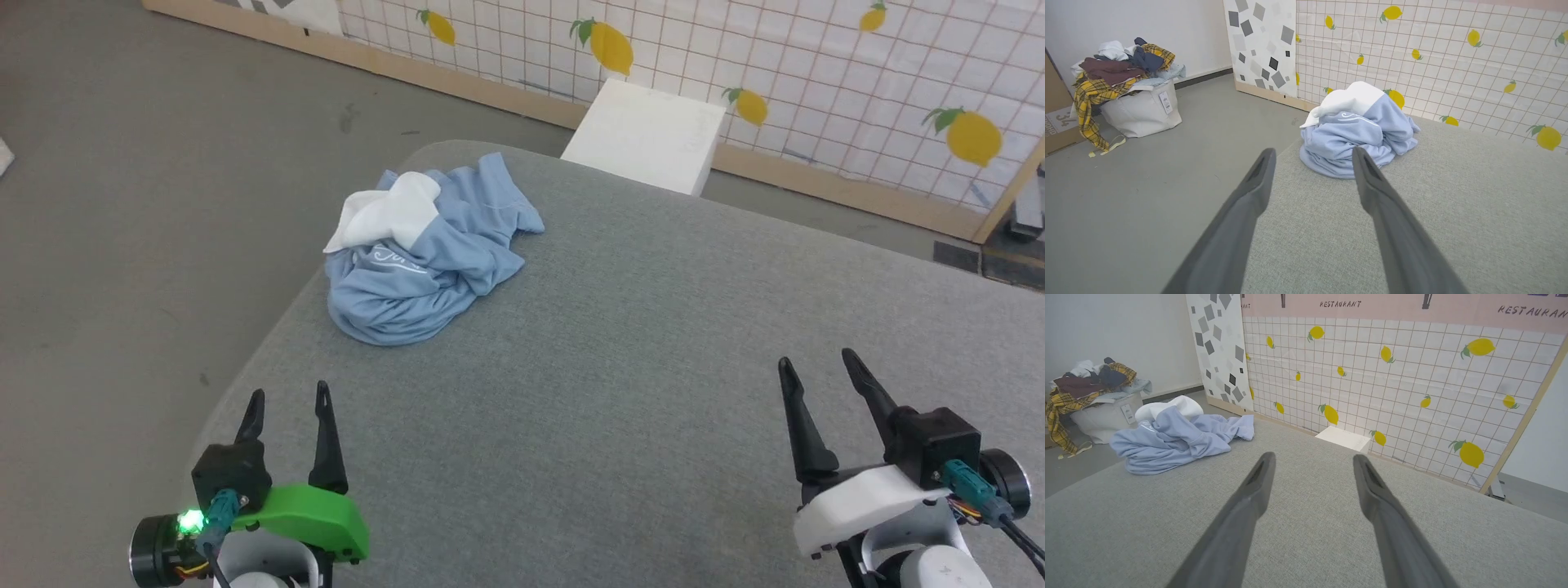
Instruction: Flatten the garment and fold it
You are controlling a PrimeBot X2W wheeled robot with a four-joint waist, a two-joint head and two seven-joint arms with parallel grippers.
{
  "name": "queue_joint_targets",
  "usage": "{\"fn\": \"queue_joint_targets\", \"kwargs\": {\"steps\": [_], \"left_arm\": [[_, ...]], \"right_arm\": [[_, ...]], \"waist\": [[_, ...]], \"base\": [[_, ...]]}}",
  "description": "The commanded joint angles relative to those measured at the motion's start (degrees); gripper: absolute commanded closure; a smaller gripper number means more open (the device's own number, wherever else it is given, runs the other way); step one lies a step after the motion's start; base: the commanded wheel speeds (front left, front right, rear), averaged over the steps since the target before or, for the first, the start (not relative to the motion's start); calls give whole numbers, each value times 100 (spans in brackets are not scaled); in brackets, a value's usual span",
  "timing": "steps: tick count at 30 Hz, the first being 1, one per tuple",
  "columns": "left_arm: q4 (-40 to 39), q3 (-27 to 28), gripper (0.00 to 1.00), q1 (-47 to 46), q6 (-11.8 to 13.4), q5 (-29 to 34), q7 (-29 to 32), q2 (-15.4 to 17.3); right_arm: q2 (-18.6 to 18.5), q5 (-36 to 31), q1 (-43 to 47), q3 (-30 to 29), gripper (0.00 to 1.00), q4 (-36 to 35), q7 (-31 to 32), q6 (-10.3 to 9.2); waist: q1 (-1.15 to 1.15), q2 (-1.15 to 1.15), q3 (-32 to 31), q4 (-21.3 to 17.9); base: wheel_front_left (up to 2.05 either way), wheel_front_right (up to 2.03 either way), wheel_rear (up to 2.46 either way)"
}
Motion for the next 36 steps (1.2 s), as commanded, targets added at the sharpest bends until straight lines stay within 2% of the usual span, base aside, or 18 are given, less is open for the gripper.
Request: {"fn": "queue_joint_targets", "kwargs": {"steps": [1, 26, 30, 36], "left_arm": [[26, -10, 0, -93, 58, -61, -67, 50], [259, -78, 0, -171, 219, -301, -362, 71], [307, -147, 0, -315, 143, -385, -409, 65], [567, -233, 0, -1076, -156, -773, -291, 43]], "right_arm": [[6, 64, -84, -17, 0, 32, -61, -6], [8, 130, -169, -73, 0, 167, -255, -8], [8, 124, -173, -111, 0, 167, -268, -9], [9, -2, -313, -138, 0, 33, -187, -9]], "waist": [[0, 0, -3, 68], [-1, 0, 29, 870], [-1, 0, 89, 998], [-1, 0, 496, 1047]], "base": [[0, 0, 0], [0, 0, 0], [0, 0, 0], [0, 0, 0]]}}
